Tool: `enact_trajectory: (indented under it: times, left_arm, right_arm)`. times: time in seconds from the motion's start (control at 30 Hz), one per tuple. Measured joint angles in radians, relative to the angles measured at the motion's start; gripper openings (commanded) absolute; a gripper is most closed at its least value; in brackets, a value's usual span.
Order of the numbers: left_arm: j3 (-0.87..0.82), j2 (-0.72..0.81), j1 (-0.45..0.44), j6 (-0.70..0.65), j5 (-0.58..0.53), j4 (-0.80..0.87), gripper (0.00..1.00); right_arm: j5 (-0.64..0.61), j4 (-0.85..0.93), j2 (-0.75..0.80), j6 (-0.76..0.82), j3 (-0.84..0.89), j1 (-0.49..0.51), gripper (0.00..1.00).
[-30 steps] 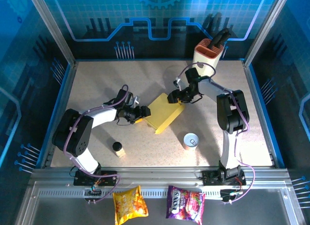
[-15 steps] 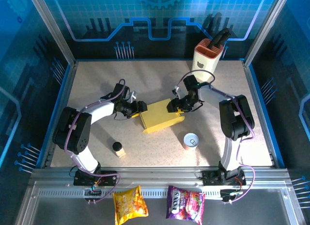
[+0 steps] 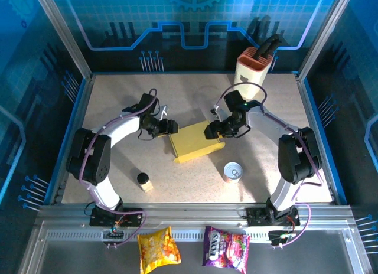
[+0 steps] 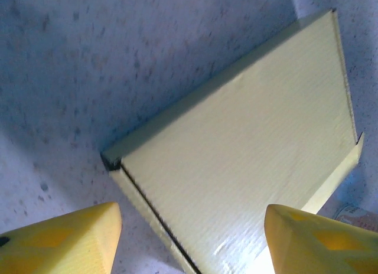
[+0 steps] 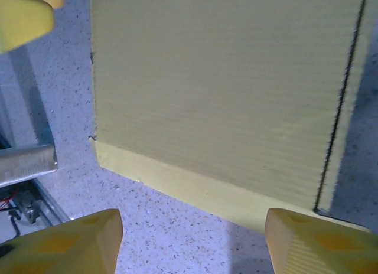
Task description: Fold the paper box
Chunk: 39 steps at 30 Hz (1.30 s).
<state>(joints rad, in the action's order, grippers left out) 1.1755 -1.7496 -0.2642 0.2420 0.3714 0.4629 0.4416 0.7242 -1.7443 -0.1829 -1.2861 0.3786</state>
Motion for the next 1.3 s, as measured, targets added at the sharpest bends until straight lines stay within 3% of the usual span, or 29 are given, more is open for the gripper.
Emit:
enact_trajectory:
  times: [0.17, 0.4, 0.6, 1.0, 1.17, 1.3]
  left_arm:
    - [0.175, -0.094, -0.025, -0.176, -0.031, 0.113, 0.63]
    - [0.325, -0.240, -0.076, -0.439, -0.069, 0.248, 0.54]
    - [0.418, -0.323, -0.076, -0.584, -0.069, 0.308, 0.44]
    - [0.466, -0.383, -0.076, -0.665, -0.069, 0.344, 0.23]
    - [0.466, -0.383, -0.075, -0.674, -0.070, 0.344, 0.30]
    - [0.466, -0.383, -0.074, -0.675, -0.072, 0.343, 0.29]
  right_arm:
    - [-0.048, 0.010, 0.000, 0.011, -0.036, -0.002, 0.67]
    - [-0.072, 0.019, 0.000, 0.031, -0.068, -0.015, 0.67]
    - [-0.078, 0.026, 0.000, 0.046, -0.086, -0.021, 0.67]
    - [-0.091, 0.028, 0.000, 0.053, -0.090, -0.022, 0.67]
    - [-0.094, 0.032, -0.001, 0.054, -0.097, -0.022, 0.67]
    - [-0.094, 0.039, -0.001, 0.058, -0.110, -0.022, 0.67]
